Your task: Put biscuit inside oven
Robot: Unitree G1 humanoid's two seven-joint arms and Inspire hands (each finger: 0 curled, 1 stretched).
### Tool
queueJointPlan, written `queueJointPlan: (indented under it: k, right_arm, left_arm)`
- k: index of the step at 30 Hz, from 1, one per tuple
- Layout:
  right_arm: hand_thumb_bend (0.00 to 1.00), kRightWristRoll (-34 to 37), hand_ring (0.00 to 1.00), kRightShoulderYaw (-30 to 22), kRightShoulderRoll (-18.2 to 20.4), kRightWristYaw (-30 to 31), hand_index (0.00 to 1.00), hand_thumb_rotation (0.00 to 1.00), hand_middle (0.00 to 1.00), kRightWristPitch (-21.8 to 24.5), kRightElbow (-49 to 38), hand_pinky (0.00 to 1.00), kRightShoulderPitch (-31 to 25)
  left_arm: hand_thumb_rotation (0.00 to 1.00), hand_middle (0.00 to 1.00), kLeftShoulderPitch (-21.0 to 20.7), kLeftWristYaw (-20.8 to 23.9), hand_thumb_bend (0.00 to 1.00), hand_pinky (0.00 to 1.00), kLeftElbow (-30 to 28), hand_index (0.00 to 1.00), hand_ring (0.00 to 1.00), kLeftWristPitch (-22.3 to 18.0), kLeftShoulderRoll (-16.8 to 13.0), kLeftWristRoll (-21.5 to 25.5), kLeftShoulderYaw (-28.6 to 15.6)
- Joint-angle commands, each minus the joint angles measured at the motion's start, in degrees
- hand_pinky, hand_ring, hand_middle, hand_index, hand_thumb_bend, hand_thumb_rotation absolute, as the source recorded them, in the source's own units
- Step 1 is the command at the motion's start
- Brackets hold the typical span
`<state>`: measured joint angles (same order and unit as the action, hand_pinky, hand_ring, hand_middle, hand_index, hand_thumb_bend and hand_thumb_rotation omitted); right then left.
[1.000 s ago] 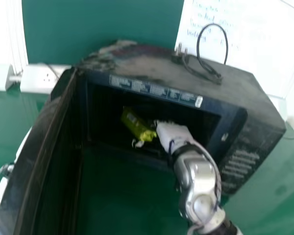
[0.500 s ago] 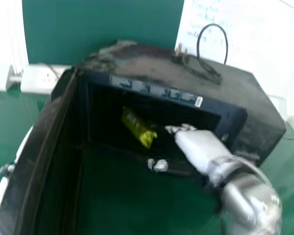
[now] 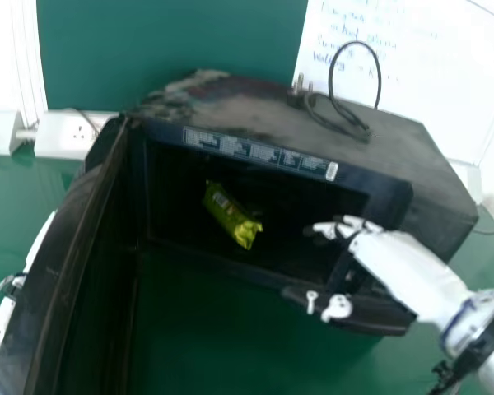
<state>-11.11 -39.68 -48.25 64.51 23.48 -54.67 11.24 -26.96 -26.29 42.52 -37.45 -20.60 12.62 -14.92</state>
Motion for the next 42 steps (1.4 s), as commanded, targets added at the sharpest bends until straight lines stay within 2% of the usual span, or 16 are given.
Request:
queueJointPlan:
  k: [1, 4, 7, 11, 15, 16, 18, 20, 23, 24, 26, 27, 29, 33, 37, 42]
  right_arm:
    - [0.93, 4.1, 0.76, -4.7, -1.6, 0.0, 0.87, 0.56, 0.82, 2.8, 0.7, 0.66, -0.7]
    - [0.91, 7.2, 0.7, -8.6, -1.5, -2.4, 0.85, 0.53, 0.76, 5.1, 1.3, 0.56, -1.5]
    - [0.85, 8.6, 0.68, -11.3, -1.6, -4.4, 0.84, 0.48, 0.76, 6.4, 2.0, 0.56, -2.9]
    - [0.86, 7.7, 0.67, -13.4, -3.2, -6.9, 0.85, 0.5, 0.75, 11.8, 1.0, 0.55, -5.3]
    - [0.86, 8.3, 0.63, -14.9, 0.1, -13.1, 0.82, 0.43, 0.72, 13.8, 0.4, 0.53, -5.0]
    - [0.88, 8.3, 0.63, -14.8, 1.6, -15.8, 0.8, 0.47, 0.7, 13.9, 0.2, 0.53, -4.4]
    - [0.83, 8.3, 0.49, -13.6, 6.2, -23.1, 0.72, 0.45, 0.6, 10.1, 1.7, 0.39, -2.5]
    - [0.79, 6.6, 0.39, -10.5, 10.1, -31.2, 0.64, 0.46, 0.52, 3.0, 4.3, 0.28, -0.5]
    - [0.7, 3.8, 0.3, -6.2, 13.7, -40.9, 0.56, 0.44, 0.43, -1.5, 6.7, 0.21, 1.6]
    - [0.74, 3.7, 0.27, -5.3, 14.7, -43.2, 0.53, 0.48, 0.4, -1.8, 7.5, 0.2, 2.5]
    - [0.77, 0.8, 0.28, -3.4, 15.3, -48.0, 0.51, 0.46, 0.4, -2.2, 9.0, 0.22, 3.3]
    - [0.8, -0.6, 0.26, -2.5, 15.7, -50.4, 0.53, 0.52, 0.4, -1.8, 9.5, 0.2, 4.0]
    - [0.8, -3.6, 0.21, -1.2, 16.3, -55.3, 0.55, 0.52, 0.37, -2.9, 11.3, 0.15, 5.1]
    - [0.77, -5.2, 0.2, 0.1, 17.4, -62.4, 0.53, 0.5, 0.37, -5.2, 15.0, 0.14, 7.9]
    - [0.75, -6.0, 0.2, 1.0, 18.1, -67.3, 0.53, 0.48, 0.35, -7.7, 17.3, 0.14, 9.0]
    - [0.79, -6.8, 0.2, 2.3, 18.1, -69.3, 0.53, 0.54, 0.33, -7.2, 17.1, 0.15, 9.0]
  left_arm:
    - [0.07, 0.43, -0.8, -0.5, 0.51, 0.31, 0.9, 0.49, 0.36, -1.5, -0.1, 1.1, -0.6]
    - [0.07, 0.43, -0.7, -1.0, 0.51, 0.3, 0.6, 0.49, 0.36, -2.1, 0.4, 2.0, -1.0]
    - [0.07, 0.42, -0.4, -2.7, 0.51, 0.3, -0.2, 0.49, 0.36, -3.4, 0.8, 3.5, -0.9]
    - [0.07, 0.44, 0.7, -4.3, 0.51, 0.32, -2.5, 0.49, 0.39, -5.8, 1.4, 3.8, -0.2]
    - [0.08, 0.45, 1.6, -4.0, 0.52, 0.32, -4.6, 0.49, 0.38, -8.6, 1.5, 2.4, 0.8]
    - [0.08, 0.45, 1.8, -4.1, 0.52, 0.31, -5.2, 0.49, 0.38, -9.2, 1.7, 2.4, 1.0]
    - [0.08, 0.46, 2.4, -4.7, 0.52, 0.31, -6.7, 0.49, 0.38, -9.2, 1.9, 3.0, 1.5]
    - [0.08, 0.45, 3.0, -4.4, 0.52, 0.31, -7.8, 0.49, 0.38, -9.8, 1.9, 2.4, 1.9]
    - [0.08, 0.44, 3.8, -2.3, 0.52, 0.31, -9.3, 0.49, 0.37, -11.2, 1.6, -0.7, 2.3]
    - [0.08, 0.44, 4.1, -1.8, 0.52, 0.3, -9.8, 0.49, 0.36, -11.6, 1.6, -1.3, 2.4]
    - [0.08, 0.44, 4.5, -1.1, 0.52, 0.3, -10.5, 0.49, 0.36, -12.4, 1.7, -2.4, 2.8]
    - [0.08, 0.43, 4.6, -0.9, 0.52, 0.29, -10.7, 0.49, 0.35, -13.0, 1.7, -3.0, 3.2]
    - [0.07, 0.43, 5.1, -1.3, 0.52, 0.28, -11.6, 0.49, 0.35, -13.3, 1.5, -3.2, 4.2]
    - [0.06, 0.42, 5.6, -1.5, 0.51, 0.29, -12.1, 0.49, 0.35, -14.7, 0.7, -5.4, 6.0]
    - [0.06, 0.42, 6.2, -1.0, 0.52, 0.3, -13.4, 0.49, 0.34, -14.9, 0.0, -7.5, 7.8]
    - [0.06, 0.39, 7.0, 1.3, 0.52, 0.28, -15.5, 0.49, 0.31, -14.4, -0.8, -11.0, 9.0]
